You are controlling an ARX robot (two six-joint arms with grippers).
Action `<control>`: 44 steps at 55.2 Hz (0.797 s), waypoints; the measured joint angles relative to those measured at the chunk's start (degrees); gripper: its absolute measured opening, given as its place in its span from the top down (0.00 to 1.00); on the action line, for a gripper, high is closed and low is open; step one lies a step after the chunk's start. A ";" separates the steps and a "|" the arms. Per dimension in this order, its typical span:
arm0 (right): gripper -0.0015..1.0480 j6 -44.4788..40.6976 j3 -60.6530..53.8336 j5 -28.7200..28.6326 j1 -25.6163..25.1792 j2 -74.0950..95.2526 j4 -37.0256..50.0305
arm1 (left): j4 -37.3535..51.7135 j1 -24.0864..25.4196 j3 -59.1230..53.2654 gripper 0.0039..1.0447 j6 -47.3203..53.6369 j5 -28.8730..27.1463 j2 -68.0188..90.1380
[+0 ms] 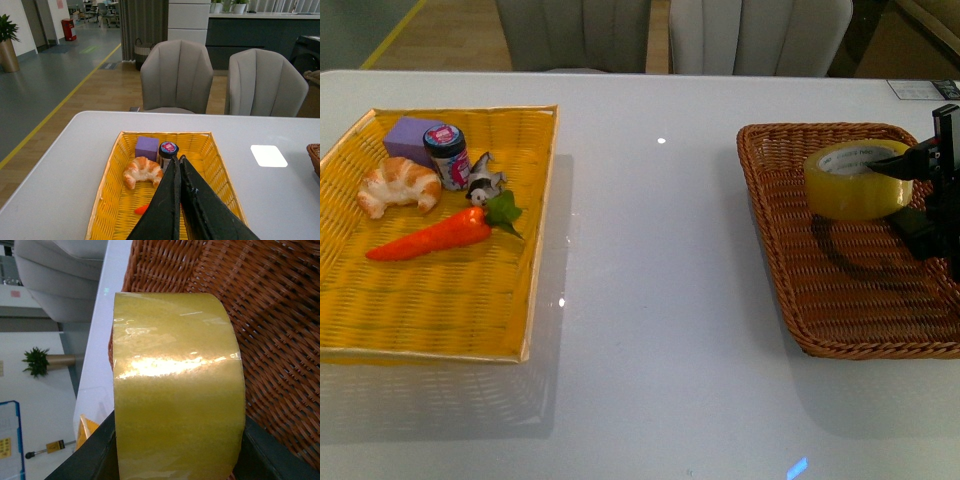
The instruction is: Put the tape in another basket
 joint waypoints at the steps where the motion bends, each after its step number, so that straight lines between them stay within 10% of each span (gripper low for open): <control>1: 0.55 0.11 0.35 0.11 0.00 0.35 -0.09 | -0.28 0.00 0.00 0.99 0.00 0.00 -0.26; 13: 0.52 0.79 2.14 0.85 0.00 3.52 -1.05 | -10.69 0.02 0.02 0.99 0.02 0.00 -8.87; 30: 0.07 1.38 -1.90 0.42 -0.66 2.21 1.66 | -11.76 0.02 0.02 0.99 0.02 -0.02 -10.80; 44: 0.09 1.42 -11.19 -2.45 -3.06 -10.45 5.22 | -11.76 0.02 0.02 0.99 0.04 0.00 -10.80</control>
